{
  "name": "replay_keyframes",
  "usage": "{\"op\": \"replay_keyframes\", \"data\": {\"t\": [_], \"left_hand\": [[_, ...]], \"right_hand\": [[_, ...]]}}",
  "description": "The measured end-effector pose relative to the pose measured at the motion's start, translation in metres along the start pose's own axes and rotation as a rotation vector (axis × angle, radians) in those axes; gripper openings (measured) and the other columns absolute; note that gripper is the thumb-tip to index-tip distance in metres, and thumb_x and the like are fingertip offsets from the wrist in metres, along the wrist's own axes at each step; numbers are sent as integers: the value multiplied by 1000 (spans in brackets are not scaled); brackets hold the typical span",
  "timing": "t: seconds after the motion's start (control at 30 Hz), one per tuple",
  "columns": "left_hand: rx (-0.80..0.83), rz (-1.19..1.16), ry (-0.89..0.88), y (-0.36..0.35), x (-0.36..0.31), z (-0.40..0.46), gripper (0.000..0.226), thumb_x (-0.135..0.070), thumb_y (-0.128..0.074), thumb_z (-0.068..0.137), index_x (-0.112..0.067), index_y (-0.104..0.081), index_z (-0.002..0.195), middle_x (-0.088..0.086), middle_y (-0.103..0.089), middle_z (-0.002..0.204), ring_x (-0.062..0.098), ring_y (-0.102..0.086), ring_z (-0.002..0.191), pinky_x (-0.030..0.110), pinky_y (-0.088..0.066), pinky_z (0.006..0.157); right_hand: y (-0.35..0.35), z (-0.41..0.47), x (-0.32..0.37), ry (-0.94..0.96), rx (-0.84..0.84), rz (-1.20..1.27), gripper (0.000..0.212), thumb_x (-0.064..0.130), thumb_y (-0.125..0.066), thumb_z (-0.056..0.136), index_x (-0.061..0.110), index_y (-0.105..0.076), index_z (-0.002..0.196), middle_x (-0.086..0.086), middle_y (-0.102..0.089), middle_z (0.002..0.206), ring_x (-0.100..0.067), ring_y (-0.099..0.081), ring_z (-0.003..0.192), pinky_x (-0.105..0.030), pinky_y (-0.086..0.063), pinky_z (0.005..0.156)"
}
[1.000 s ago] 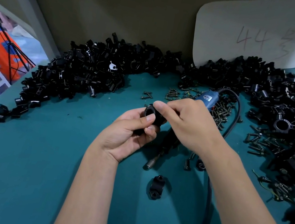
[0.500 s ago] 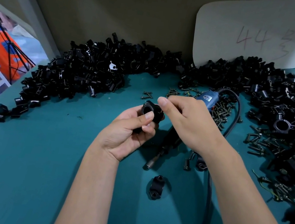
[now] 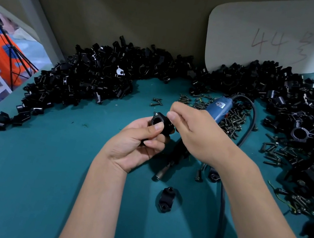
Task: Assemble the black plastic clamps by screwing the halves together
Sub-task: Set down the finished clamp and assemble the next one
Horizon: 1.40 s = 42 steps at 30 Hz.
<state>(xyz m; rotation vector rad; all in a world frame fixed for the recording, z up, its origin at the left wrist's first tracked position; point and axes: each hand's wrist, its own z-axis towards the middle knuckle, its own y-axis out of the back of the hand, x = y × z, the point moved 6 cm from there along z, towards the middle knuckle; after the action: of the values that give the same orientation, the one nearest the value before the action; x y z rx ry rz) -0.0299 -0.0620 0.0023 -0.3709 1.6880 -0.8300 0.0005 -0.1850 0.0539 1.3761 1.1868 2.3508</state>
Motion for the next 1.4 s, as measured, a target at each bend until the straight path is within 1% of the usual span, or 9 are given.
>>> {"op": "replay_keyframes", "data": {"t": [0.23, 0.53, 0.77, 0.9, 1.0, 1.1, 1.2, 1.3, 1.4], "left_hand": [[-24, 44, -59, -1, -3, 3, 13, -4, -58, 91, -10, -54, 101, -3, -38, 83, 2, -33, 60, 12, -37, 43], [-117, 340, -235, -6, -14, 4, 42, 2, -70, 88, -7, -48, 123, 0, -50, 83, 6, -41, 63, 14, -35, 47], [-182, 518, -298, -9, -13, 7, 24, 12, -64, 92, -6, -50, 99, 5, -55, 84, 8, -46, 64, 16, -36, 47], [-185, 627, -357, -14, -17, 7, 27, -2, -70, 81, -7, -52, 100, 9, -56, 91, 10, -48, 68, 19, -38, 49], [-184, 529, -354, -10, -17, 7, 25, 0, -70, 84, -7, -55, 103, 2, -58, 85, 9, -48, 66, 19, -40, 51], [-227, 280, -310, -2, -14, 6, 22, -2, -69, 89, -7, -53, 103, 4, -53, 86, 12, -40, 65, 19, -40, 52], [-280, 13, -210, 5, -11, 6, 32, -22, -75, 87, -8, -50, 102, 9, -54, 89, 12, -34, 60, 18, -35, 45], [-360, 21, -133, 11, -9, 6, 36, -41, -63, 97, -8, -51, 94, 6, -57, 80, 7, -29, 51, 16, -24, 36], [-387, 25, -68, 12, -5, 5, 38, -46, -55, 102, -12, -47, 89, 3, -55, 72, 4, -27, 45, 15, -19, 32]], "right_hand": [[-1, 2, 4, -17, -130, -36, 43, 38, -41, 110, 19, -36, 72, 2, -41, 59, -18, -37, 55, -34, -33, 55], [0, 2, -2, -260, -205, -13, 56, 44, -42, 109, 15, -37, 62, -3, -44, 58, -22, -40, 55, -34, -30, 53], [-1, -2, -15, -507, -286, 49, 60, 47, -44, 107, 18, -40, 55, -4, -48, 58, -24, -43, 55, -34, -27, 51], [-1, -5, -20, -584, -299, 130, 62, 50, -45, 106, 18, -41, 53, -1, -46, 54, -22, -42, 50, -32, -27, 50], [5, -5, -15, -568, -416, 116, 64, 55, -41, 106, 18, -40, 53, 1, -47, 52, -22, -45, 51, -33, -27, 51], [22, -14, -17, -563, -598, -191, 59, 67, -37, 101, 17, -50, 73, -3, -54, 66, -29, -52, 64, -34, -32, 57], [25, -21, -32, -643, -536, -406, 63, 74, -52, 92, 15, -39, 108, 1, -41, 70, -26, -44, 61, -32, -28, 52], [12, -23, -45, -713, -410, -390, 85, 74, -69, 82, 13, -30, 128, 0, -43, 77, -29, -48, 68, -33, -36, 56], [12, -24, -54, -709, -487, -227, 79, 52, -83, 77, 13, -30, 122, 1, -47, 77, -29, -54, 69, -32, -39, 57]]}}
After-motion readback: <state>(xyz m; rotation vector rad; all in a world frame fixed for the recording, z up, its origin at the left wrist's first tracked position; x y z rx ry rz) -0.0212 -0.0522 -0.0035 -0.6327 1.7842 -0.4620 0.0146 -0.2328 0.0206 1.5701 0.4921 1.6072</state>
